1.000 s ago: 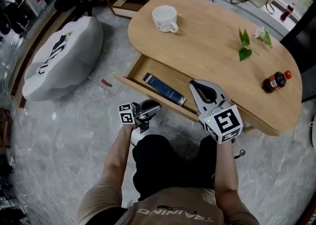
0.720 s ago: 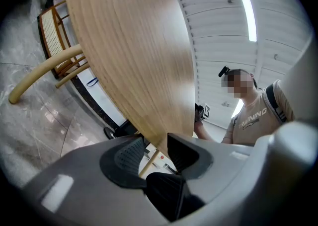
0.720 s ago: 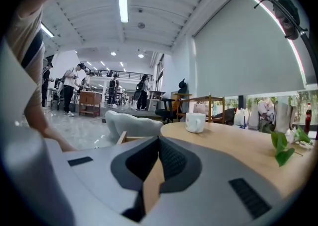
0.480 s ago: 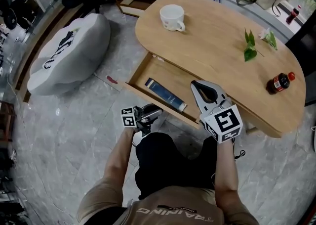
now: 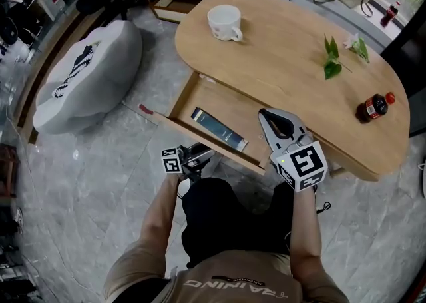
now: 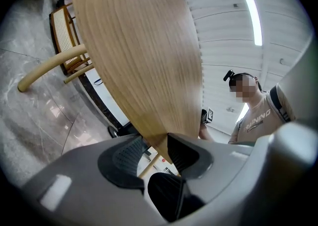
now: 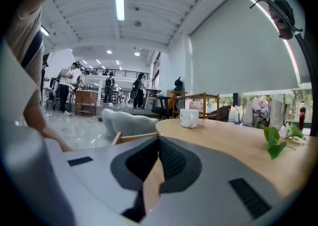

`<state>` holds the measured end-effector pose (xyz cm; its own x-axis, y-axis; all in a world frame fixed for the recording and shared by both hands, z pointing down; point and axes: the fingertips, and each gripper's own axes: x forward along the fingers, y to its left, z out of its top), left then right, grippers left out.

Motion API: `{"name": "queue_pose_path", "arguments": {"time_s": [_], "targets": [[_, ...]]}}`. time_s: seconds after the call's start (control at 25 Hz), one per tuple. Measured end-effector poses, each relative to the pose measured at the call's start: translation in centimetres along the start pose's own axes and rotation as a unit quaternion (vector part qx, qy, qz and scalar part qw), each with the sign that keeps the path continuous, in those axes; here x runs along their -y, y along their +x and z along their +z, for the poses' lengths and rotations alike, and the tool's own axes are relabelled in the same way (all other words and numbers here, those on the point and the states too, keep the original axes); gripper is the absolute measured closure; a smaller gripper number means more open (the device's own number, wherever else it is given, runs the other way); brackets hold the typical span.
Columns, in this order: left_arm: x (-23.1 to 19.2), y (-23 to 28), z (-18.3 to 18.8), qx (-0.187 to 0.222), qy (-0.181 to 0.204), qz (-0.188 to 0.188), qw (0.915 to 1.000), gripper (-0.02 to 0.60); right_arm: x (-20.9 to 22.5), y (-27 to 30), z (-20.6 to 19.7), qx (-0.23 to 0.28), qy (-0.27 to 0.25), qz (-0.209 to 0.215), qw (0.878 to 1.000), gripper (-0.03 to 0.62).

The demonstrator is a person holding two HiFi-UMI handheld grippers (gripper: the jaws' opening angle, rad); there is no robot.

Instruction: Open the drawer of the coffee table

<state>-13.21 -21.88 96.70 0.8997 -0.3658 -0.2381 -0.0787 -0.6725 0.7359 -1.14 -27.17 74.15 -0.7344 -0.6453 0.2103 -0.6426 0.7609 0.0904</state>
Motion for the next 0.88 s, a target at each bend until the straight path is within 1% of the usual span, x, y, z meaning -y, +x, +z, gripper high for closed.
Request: {"name": "queue_pose_path", "arguments": {"time_s": [0.24,0.32,0.44,0.48,0.52,0.64,0.76,0.88], "targets": [[0.7,-0.8,-0.6,-0.022,0.028,0.037,0.9987,0.442,0.2,0.1,-0.3,0.005,0.009,-0.003,1.0,0.589],[1.1,-1.3,-0.5,-0.027,0.042,0.058,0.9971,0.442,0.3,0.0,-0.6,0.005,0.013,-0.002,1.0,0.589],[1.9,-2.2,0.9,-0.025,0.067,0.092,0.9932,0.442,0.4,0.2,-0.8,0.007,0.017,-0.002,1.0,0.589],[2.4,-2.5,1.2,-0.036,0.08,0.107,0.9904,0.442,0.5,0.3,-0.8,0.007,0.018,-0.003,1.0,0.589],[3.0,-2.9,1.4,-0.055,0.097,0.127,0.9857,0.442,0.4,0.3,-0.8,0.007,0.019,-0.003,1.0,0.589],[5.2,-3.9,2.2,-0.115,0.155,0.189,0.9627,0.443,0.2,0.6,-0.6,0.004,0.014,0.0,1.0,0.589],[7.9,-3.8,5.1,-0.136,0.203,0.236,0.9404,0.443,-0.1,0.9,-0.5,0.0,-0.002,0.002,1.0,0.589],[10.4,-2.8,8.8,-0.147,0.263,0.278,0.912,0.449,-0.4,1.1,-0.1,0.005,-0.002,0.0,1.0,0.589]]}}
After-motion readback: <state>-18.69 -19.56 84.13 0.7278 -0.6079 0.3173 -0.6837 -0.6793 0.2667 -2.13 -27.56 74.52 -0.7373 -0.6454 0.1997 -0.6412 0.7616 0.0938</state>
